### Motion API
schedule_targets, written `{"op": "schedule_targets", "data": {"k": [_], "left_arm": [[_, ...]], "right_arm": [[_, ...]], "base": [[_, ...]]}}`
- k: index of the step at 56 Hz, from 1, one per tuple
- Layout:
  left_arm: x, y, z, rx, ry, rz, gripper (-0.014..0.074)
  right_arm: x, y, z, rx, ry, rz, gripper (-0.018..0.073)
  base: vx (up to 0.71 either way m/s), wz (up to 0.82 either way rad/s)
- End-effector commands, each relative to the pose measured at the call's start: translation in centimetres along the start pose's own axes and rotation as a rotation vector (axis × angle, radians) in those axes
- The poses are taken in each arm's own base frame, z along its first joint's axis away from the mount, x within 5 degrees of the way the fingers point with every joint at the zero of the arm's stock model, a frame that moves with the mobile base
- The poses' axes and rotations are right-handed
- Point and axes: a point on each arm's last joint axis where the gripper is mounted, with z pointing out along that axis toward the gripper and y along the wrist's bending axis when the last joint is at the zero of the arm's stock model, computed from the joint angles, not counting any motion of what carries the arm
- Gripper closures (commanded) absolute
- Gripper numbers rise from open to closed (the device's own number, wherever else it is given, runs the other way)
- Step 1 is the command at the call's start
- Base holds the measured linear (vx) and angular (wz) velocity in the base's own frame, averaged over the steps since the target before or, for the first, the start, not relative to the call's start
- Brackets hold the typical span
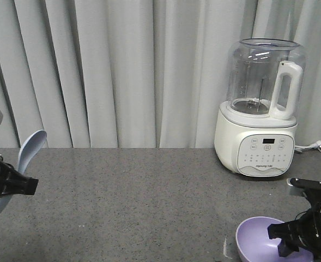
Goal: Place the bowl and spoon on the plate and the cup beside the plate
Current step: 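Lower the right gripper and pinch the lavender bowl rim, then lift the bowl with the right gripper and the spoon with the left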
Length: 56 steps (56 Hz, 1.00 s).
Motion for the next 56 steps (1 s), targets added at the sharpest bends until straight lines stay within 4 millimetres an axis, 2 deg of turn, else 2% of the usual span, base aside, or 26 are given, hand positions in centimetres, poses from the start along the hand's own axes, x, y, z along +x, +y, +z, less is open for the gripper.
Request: {"op": "schedule_targets", "data": {"k": [1, 3, 10, 14, 21, 29, 35, 43, 52, 56], "left_arm": [[-1.3, -0.3, -1.7, 0.008, -0.126, -0.002, 0.0603], [-1.3, -0.3, -1.7, 0.008, -0.127, -0.002, 0.0603], [-1.4, -0.3, -1.7, 0.007, -0.128, -0.001, 0.0603], [-1.4, -0.4, -1.8, 0.006, -0.131, 0.006, 0.0603], [-1.7, -0.4, -3.1, -0.001, -0.196, 0.035, 0.0603], [-1.9, -0.7, -6.0, -0.009, -0.307, 0.043, 0.0603], [-1.7, -0.8, -8.0, -0.01, -0.362, 0.047, 0.0603], [-0.7, -1.1, -10.2, -0.017, -0.433, 0.06, 0.0603], [1.7, -1.3, -11.3, 0.003, -0.508, 0.025, 0.0603], [2.5, -1.3, -11.6, 0.004, -0.54, 0.015, 0.0603]], "right_arm": [[-1.2, 0.1, -2.0, -0.001, -0.111, -0.022, 0.0489], [-1.2, 0.1, -2.0, 0.001, -0.109, -0.026, 0.0579], [-1.2, 0.3, -3.1, 0.001, -0.124, -0.043, 0.0573], [-1.2, 0.6, -4.8, -0.003, -0.18, -0.07, 0.0572], [-0.9, 1.2, -10.0, 0.004, -0.36, -0.145, 0.0571], [0.9, 2.1, -16.4, -0.004, -0.594, -0.214, 0.0571], [3.5, 2.7, -20.1, -0.037, -0.774, -0.243, 0.0571], [8.0, 3.3, -23.2, -0.065, -0.966, -0.292, 0.0571], [12.3, 3.5, -24.9, -0.094, -1.084, -0.301, 0.0569], [13.6, 3.4, -25.3, -0.09, -1.126, -0.296, 0.0568]], "base": [[0.0, 0.0], [0.0, 0.0], [0.0, 0.0], [0.0, 0.0], [0.0, 0.0], [0.0, 0.0], [0.0, 0.0], [0.0, 0.0], [0.0, 0.0], [0.0, 0.0]]}}
